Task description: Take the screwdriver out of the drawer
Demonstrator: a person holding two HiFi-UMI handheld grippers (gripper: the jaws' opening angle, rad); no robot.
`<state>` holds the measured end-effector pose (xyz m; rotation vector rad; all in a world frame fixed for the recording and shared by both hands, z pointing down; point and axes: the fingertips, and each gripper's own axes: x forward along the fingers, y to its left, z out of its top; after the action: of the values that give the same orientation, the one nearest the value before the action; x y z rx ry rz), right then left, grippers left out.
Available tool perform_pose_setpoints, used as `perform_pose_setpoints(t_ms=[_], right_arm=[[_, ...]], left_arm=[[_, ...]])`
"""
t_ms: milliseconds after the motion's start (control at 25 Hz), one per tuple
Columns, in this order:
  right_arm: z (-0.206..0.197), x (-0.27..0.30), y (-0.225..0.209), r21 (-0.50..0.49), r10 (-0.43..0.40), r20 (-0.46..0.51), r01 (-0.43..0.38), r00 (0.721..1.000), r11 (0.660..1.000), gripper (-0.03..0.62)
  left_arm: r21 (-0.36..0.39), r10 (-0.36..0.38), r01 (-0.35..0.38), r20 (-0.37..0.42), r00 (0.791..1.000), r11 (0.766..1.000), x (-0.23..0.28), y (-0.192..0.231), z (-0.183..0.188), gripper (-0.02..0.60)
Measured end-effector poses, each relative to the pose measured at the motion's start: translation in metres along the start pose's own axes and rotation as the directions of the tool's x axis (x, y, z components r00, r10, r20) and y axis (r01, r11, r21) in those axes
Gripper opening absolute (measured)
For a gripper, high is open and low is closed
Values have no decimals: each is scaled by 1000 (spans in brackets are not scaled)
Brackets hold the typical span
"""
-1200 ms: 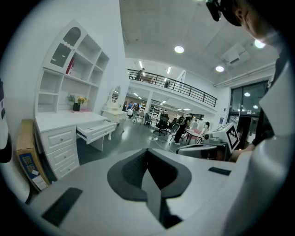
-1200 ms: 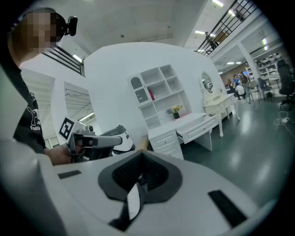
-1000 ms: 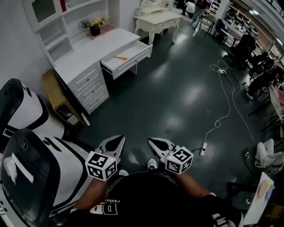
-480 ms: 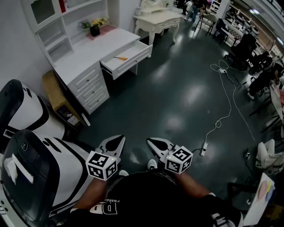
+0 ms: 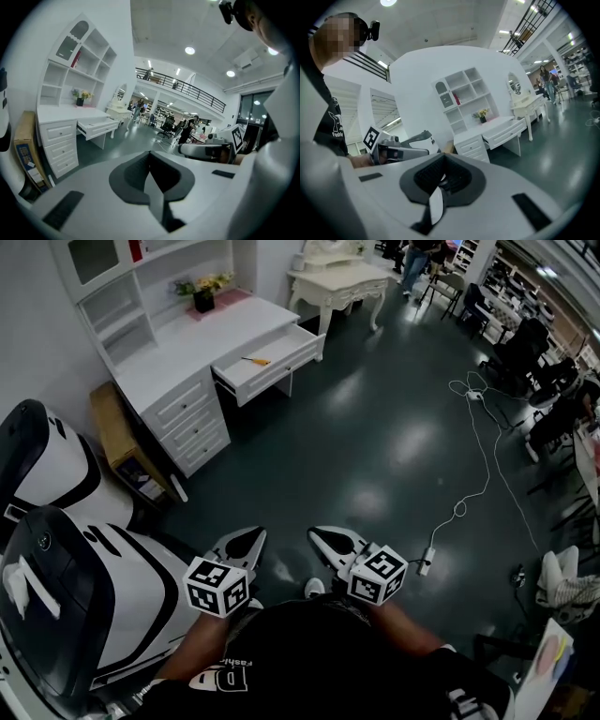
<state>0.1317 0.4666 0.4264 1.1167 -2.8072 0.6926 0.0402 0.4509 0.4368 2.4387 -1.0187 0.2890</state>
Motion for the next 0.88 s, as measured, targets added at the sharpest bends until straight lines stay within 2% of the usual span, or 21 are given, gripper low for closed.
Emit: perform_pose_setpoints(t_ms=[240, 880], right_arm=[[6, -12, -27, -15, 7, -22, -8, 1000, 1000, 9], [20, -49, -83, -69, 70, -53, -73, 996, 995, 9]], left_arm=[[12, 37, -37, 36, 999, 999, 20, -11, 14, 14], [29, 91, -92, 43, 995, 995, 80, -55, 23, 14]])
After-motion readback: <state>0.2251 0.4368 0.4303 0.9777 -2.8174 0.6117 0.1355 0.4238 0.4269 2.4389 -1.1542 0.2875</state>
